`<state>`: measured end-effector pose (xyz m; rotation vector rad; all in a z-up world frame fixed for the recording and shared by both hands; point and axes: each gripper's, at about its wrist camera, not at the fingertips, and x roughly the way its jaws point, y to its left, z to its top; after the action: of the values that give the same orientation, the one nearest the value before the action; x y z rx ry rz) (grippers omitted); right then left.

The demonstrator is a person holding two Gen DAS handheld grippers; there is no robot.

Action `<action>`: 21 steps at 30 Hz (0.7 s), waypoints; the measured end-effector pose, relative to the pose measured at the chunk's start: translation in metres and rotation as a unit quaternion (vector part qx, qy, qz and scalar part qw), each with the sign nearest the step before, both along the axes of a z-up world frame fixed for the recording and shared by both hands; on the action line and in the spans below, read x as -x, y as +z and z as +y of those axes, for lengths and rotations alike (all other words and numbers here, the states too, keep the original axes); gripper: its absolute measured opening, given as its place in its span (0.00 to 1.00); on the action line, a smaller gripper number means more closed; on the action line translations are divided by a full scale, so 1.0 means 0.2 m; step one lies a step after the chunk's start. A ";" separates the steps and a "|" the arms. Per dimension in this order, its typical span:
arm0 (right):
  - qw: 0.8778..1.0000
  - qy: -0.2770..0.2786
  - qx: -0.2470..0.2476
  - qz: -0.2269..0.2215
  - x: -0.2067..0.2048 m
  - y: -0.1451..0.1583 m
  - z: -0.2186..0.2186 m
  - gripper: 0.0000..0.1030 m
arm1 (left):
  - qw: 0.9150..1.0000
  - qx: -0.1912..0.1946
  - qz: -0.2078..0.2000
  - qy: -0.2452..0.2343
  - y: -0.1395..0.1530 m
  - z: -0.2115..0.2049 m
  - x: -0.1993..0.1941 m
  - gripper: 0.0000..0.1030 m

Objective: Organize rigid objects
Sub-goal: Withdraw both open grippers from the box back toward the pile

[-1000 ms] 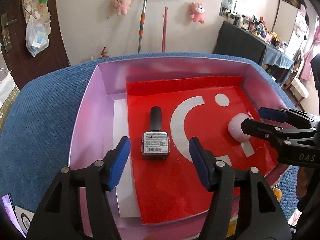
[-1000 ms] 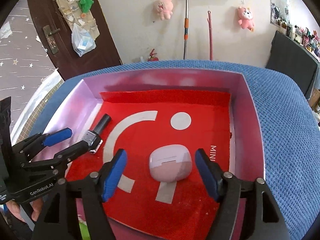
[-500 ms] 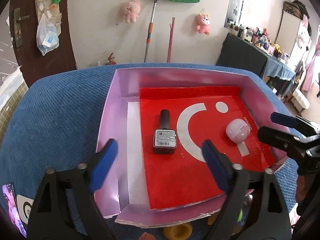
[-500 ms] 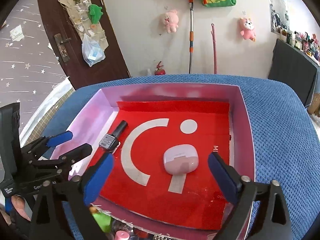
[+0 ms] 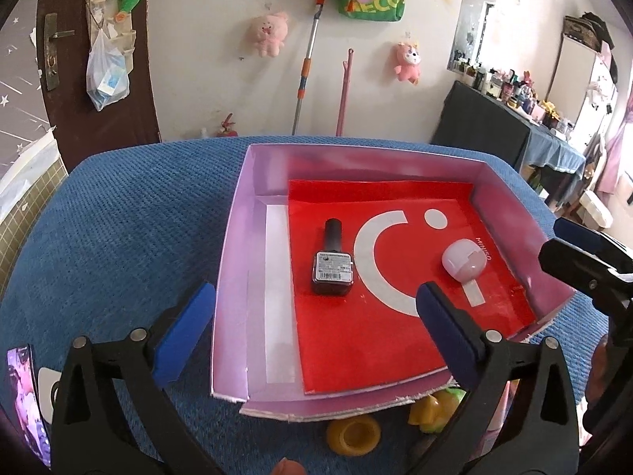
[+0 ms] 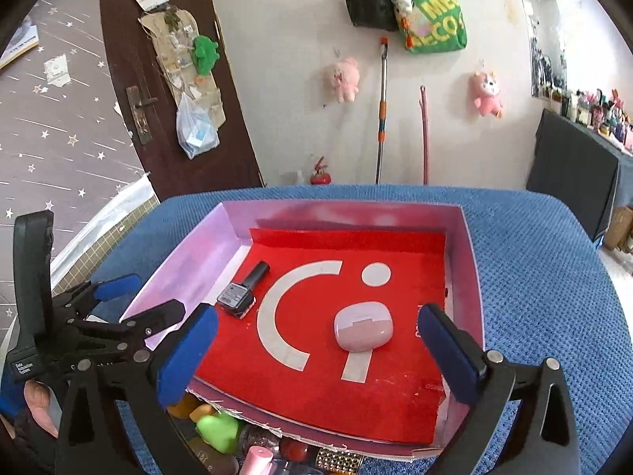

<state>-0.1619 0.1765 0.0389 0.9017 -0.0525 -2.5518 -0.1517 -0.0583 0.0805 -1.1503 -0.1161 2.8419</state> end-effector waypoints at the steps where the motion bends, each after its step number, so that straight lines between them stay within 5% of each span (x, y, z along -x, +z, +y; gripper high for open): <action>1: 1.000 -0.001 -0.002 0.008 -0.02 0.01 0.00 1.00 | 1.000 0.000 0.002 0.001 0.01 0.00 -0.01 1.00; 10: 0.997 -0.011 -0.008 0.070 -0.19 0.07 0.00 1.00 | 1.000 0.004 0.022 0.002 0.07 0.02 -0.12 1.00; 21: 0.996 -0.013 -0.013 0.086 -0.32 0.06 0.01 1.00 | 0.998 0.023 0.050 0.012 0.06 0.06 -0.24 1.00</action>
<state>-0.0971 0.1791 0.0516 0.6919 0.0199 -2.6484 -0.1044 -0.0458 0.0933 -1.0188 -0.0598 2.9302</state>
